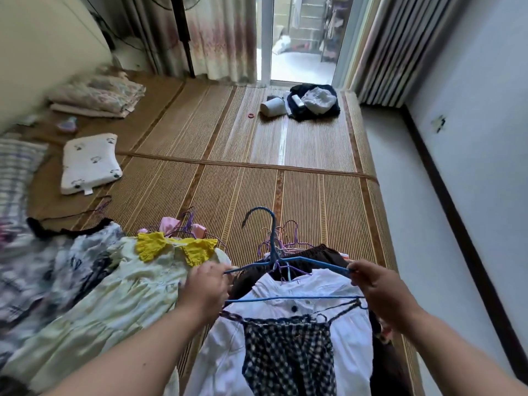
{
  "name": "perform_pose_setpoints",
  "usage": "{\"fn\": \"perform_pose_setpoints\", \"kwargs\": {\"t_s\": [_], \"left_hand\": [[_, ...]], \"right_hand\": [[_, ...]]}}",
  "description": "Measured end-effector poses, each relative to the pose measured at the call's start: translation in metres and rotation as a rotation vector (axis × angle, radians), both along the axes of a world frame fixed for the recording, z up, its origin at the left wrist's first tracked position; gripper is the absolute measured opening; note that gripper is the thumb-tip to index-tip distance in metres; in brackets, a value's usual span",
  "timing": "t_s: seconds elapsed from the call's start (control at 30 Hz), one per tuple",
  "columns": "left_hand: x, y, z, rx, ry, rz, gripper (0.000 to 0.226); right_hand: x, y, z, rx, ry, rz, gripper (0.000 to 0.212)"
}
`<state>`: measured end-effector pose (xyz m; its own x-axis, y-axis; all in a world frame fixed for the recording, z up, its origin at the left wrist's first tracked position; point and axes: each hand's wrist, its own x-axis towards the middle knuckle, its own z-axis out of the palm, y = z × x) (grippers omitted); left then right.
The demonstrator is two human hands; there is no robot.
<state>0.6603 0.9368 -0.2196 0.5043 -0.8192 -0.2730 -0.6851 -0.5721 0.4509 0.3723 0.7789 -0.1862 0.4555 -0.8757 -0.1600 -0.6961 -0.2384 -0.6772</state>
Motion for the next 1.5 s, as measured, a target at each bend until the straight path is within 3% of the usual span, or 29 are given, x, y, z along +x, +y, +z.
{"fn": "perform_pose_setpoints", "kwargs": {"t_s": [0.17,0.37,0.5,0.8,1.0,1.2,1.3,1.5], "left_hand": [[0.007,0.058,0.055,-0.083,0.017,0.015,0.026],[0.039,0.14,0.117,-0.109,-0.152,0.173,0.033],[0.071,0.185,0.158,-0.113,-0.259,0.288,0.039],[0.169,0.203,0.202,-0.162,-0.487,0.33,0.032],[0.277,0.151,0.161,-0.14,-0.403,0.215,0.033],[0.353,0.091,0.083,0.008,-0.211,0.02,0.025],[0.371,0.064,0.03,0.113,-0.148,-0.101,0.028],[0.401,0.022,-0.092,0.254,0.011,-0.084,0.029]], "right_hand": [[0.01,0.025,0.035,0.022,-0.056,0.1,0.037],[0.072,0.065,0.072,0.083,-0.069,0.33,0.025],[0.125,0.091,0.091,0.047,-0.083,0.436,0.005],[0.24,0.118,0.099,0.043,-0.231,0.375,0.004],[0.314,0.1,0.068,0.001,-0.182,0.228,0.006],[0.364,0.079,0.003,0.011,0.031,0.104,0.009],[0.374,0.073,-0.041,0.07,0.141,0.022,0.012],[0.393,0.051,-0.141,0.153,0.331,0.0,0.012]]}}
